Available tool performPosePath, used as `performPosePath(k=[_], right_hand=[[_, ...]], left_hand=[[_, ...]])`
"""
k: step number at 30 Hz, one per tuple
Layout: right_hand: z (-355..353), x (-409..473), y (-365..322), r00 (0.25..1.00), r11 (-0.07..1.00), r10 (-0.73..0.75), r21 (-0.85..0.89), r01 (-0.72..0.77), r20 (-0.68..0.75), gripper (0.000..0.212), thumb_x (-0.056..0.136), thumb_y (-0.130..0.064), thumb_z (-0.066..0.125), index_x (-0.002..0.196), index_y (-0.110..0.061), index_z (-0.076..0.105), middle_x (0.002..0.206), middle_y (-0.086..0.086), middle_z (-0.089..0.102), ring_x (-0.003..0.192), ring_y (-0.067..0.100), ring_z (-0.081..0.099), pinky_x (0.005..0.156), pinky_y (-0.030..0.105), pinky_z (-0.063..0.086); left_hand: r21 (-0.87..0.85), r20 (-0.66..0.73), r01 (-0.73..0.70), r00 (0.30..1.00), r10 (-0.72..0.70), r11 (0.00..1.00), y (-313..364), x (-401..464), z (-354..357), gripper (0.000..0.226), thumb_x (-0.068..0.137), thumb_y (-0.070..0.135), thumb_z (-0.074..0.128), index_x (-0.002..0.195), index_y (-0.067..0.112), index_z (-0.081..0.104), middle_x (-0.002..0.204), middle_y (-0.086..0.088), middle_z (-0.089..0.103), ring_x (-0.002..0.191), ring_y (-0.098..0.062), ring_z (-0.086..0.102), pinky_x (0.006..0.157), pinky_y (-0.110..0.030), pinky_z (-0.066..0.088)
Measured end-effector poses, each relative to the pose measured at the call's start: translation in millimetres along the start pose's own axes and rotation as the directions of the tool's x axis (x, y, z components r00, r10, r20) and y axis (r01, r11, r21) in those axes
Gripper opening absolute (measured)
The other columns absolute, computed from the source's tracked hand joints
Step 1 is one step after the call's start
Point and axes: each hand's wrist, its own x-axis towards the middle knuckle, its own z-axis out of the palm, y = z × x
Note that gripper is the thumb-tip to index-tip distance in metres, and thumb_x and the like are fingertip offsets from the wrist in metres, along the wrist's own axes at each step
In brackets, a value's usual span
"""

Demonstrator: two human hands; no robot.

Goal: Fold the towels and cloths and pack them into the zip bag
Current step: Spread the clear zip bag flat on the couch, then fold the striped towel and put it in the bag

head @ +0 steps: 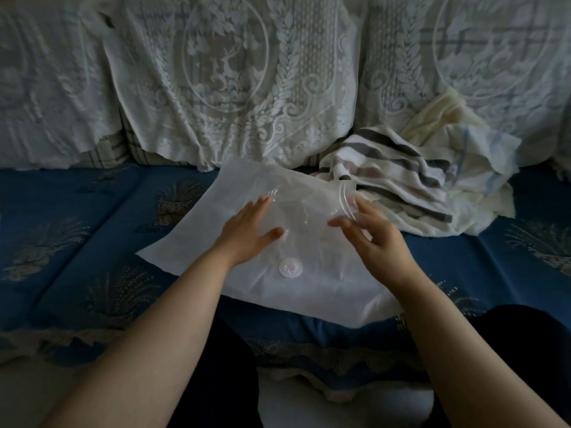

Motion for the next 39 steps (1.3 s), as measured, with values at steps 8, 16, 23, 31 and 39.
performPosePath(k=[8, 16, 23, 31, 39], right_hand=[[-4.4, 9.8, -3.4, 0.958, 0.946, -0.283, -0.151, 0.286, 0.041, 0.029, 0.091, -0.025, 0.054, 0.111, -0.009, 0.070, 0.108, 0.002, 0.060, 0.105, 0.014, 0.057, 0.090, 0.031, 0.049], [4.3, 12.0, -6.1, 0.845, 0.860, -0.490, -0.275, 0.429, -0.215, 0.016, 0.085, -0.009, 0.066, 0.094, 0.003, 0.070, 0.093, 0.014, 0.062, 0.091, 0.010, 0.058, 0.078, 0.024, 0.052], [-13.8, -5.6, 2.1, 0.774, 0.869, -0.488, -0.304, 0.390, -0.404, 0.010, 0.091, -0.017, 0.058, 0.099, -0.014, 0.053, 0.097, -0.014, 0.056, 0.084, 0.004, 0.058, 0.076, 0.015, 0.048], [-7.0, 12.3, 20.4, 0.980, 0.962, 0.198, 0.199, -0.186, -0.038, 0.045, 0.092, 0.003, 0.048, 0.134, -0.011, 0.040, 0.126, -0.004, 0.051, 0.116, 0.009, 0.050, 0.093, 0.013, 0.045], [48.3, 38.4, 67.7, 0.826, 0.890, 0.456, -0.164, -0.426, 0.330, 0.090, 0.064, -0.056, 0.074, 0.138, -0.024, 0.034, 0.141, -0.001, 0.039, 0.127, 0.021, 0.045, 0.100, 0.036, 0.045]], left_hand=[[-0.103, -0.263, -0.232, 0.944, 0.198, 0.967, -5.1, 7.2, 9.1, 0.051, 0.098, 0.032, 0.035, 0.148, 0.023, 0.025, 0.158, -0.003, 0.018, 0.144, -0.017, 0.020, 0.116, -0.041, 0.022], [-0.153, -0.411, -0.149, 0.909, 0.074, 0.977, -0.4, 4.0, 25.8, 0.017, 0.099, 0.018, 0.040, 0.098, 0.007, 0.052, 0.090, -0.011, 0.059, 0.084, -0.029, 0.057, 0.069, -0.032, 0.037], [-0.106, -0.747, -0.141, 0.665, 0.015, 0.984, -13.5, -5.3, -19.4, 0.026, 0.098, 0.019, 0.042, 0.089, 0.003, 0.060, 0.085, -0.019, 0.062, 0.080, -0.035, 0.054, 0.072, -0.042, 0.042], [-0.174, -0.743, -0.149, 0.669, -0.031, 0.973, -31.6, -5.1, -87.3, 0.023, 0.097, 0.010, 0.043, 0.102, 0.001, 0.064, 0.105, -0.021, 0.063, 0.098, -0.032, 0.059, 0.083, -0.021, 0.037], [-0.307, -0.742, -0.010, 0.628, -0.233, 0.952, -62.6, -11.7, -98.3, 0.026, 0.099, 0.014, 0.039, 0.105, 0.001, 0.061, 0.110, -0.021, 0.061, 0.103, -0.032, 0.056, 0.085, -0.026, 0.038]])
